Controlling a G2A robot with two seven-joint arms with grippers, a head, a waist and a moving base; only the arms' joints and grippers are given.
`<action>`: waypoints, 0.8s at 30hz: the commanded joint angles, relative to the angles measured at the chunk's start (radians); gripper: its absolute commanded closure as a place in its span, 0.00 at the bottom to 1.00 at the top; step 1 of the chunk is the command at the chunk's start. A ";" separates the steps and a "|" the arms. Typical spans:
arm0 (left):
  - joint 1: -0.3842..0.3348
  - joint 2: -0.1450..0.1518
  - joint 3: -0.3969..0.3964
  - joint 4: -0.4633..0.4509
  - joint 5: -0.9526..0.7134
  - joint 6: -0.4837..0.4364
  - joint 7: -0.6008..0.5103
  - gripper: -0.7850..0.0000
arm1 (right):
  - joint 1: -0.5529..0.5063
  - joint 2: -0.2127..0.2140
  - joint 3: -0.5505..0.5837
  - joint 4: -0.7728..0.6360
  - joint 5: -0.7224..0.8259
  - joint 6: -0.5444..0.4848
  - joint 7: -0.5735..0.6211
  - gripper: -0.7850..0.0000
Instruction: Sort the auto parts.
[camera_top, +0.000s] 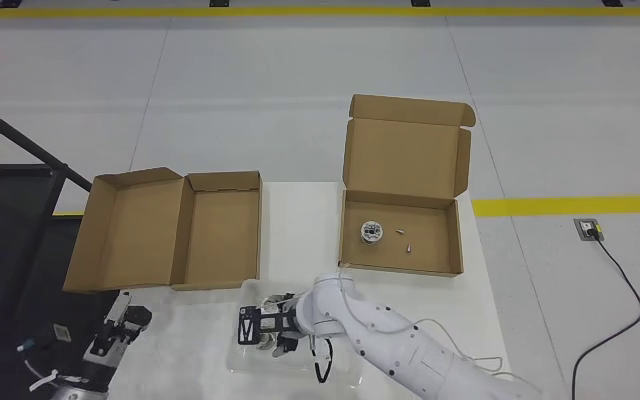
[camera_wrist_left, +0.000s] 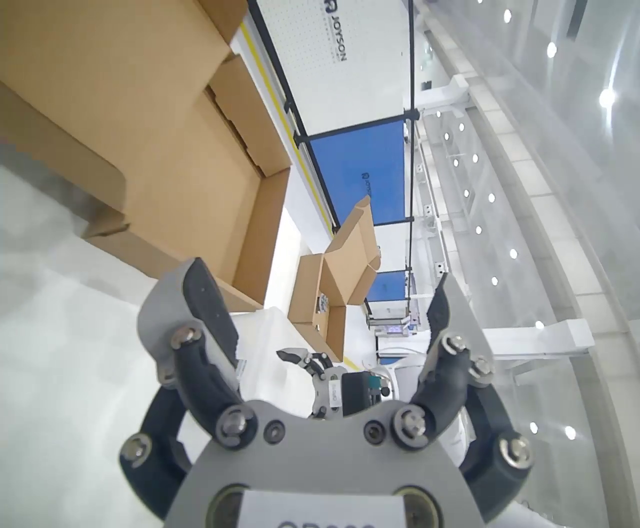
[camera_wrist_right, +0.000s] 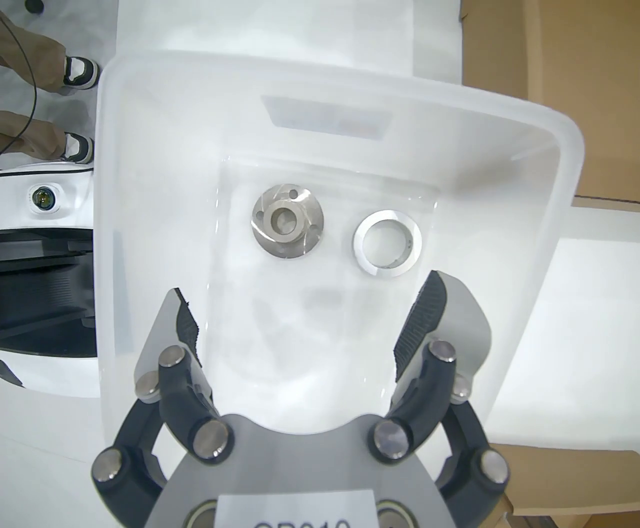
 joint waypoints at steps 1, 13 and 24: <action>-0.009 0.000 -0.011 0.012 -0.014 0.051 0.016 0.00 | -0.002 0.001 0.001 -0.008 -0.015 -0.012 -0.020 0.00; -0.013 0.007 -0.024 0.006 0.047 0.135 -0.028 0.00 | -0.019 0.002 0.001 -0.037 -0.019 -0.018 0.030 0.00; 0.000 0.005 0.032 -0.013 0.041 0.090 -0.118 0.00 | -0.013 -0.040 -0.056 0.037 -0.112 0.021 -0.013 0.00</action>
